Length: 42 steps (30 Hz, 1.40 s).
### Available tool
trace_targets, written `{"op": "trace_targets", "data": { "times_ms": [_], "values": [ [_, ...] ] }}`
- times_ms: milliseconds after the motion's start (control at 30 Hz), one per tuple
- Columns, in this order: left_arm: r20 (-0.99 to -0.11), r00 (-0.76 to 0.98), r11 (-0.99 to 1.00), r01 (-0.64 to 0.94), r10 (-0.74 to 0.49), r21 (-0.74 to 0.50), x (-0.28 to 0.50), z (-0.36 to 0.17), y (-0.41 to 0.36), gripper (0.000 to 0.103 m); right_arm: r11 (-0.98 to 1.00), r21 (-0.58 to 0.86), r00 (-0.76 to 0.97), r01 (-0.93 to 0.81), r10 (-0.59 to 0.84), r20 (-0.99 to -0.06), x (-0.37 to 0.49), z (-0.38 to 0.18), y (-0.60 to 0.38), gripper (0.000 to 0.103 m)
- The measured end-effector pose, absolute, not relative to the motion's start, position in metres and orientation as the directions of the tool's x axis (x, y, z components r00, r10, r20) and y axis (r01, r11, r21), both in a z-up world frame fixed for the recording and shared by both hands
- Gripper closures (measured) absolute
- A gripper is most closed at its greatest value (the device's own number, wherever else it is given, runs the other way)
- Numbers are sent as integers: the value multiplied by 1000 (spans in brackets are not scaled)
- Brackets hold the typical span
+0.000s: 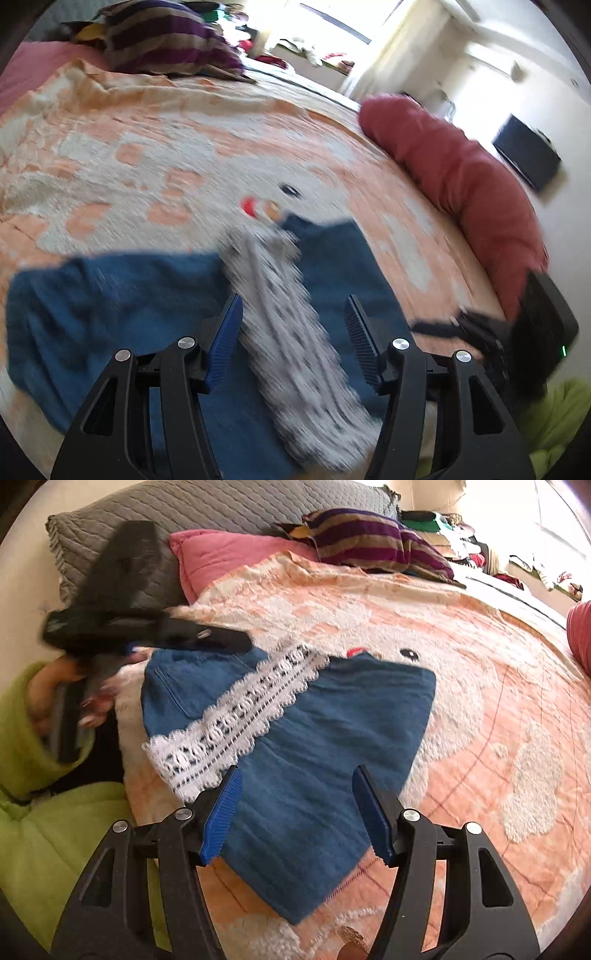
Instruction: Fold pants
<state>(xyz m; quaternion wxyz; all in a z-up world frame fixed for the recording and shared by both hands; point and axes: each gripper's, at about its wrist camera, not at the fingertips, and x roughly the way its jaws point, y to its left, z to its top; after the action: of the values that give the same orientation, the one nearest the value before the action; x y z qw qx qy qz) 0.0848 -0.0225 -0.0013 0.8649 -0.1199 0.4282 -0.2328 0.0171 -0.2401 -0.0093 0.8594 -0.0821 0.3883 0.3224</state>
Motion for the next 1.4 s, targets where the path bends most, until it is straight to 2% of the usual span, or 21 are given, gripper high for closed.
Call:
{"op": "trace_targets", "data": {
  "times_ms": [167,300,500,567,633,833,1067,1300,1400],
  "values": [
    [-733,460,860,359,-502,-364,59,-18,-45,49,794,88,431,-602,416,-801,20,-37,-241,48],
    [-801,424,896,329,-422,-298,57,-47,-48,49,799,120,437,-589,440,-784,17,-43,-247,49],
    [-775,483,905,326,-407,-272,47,-28,-43,48,803,143,466,-578,469,-750,17,-23,-260,46],
    [-757,515,908,331,-403,-258,40,-16,-41,41,813,143,501,-564,475,-723,22,-10,-266,40],
    [-746,528,906,343,-405,-250,35,-8,-46,31,818,154,526,-554,488,-697,31,0,-271,39],
    [-741,528,888,414,-414,-201,24,5,-75,28,807,95,562,-583,485,-670,79,28,-255,37],
    [-821,432,889,420,-374,-184,34,-26,-89,28,761,64,484,-645,472,-736,124,14,-206,37],
    [-820,420,882,425,-389,-201,35,-30,-86,28,826,-2,451,-564,306,-838,166,-34,-198,37],
    [-816,418,880,424,-400,-214,37,-30,-85,28,839,68,425,-540,341,-838,173,-42,-209,36]
  ]
}}
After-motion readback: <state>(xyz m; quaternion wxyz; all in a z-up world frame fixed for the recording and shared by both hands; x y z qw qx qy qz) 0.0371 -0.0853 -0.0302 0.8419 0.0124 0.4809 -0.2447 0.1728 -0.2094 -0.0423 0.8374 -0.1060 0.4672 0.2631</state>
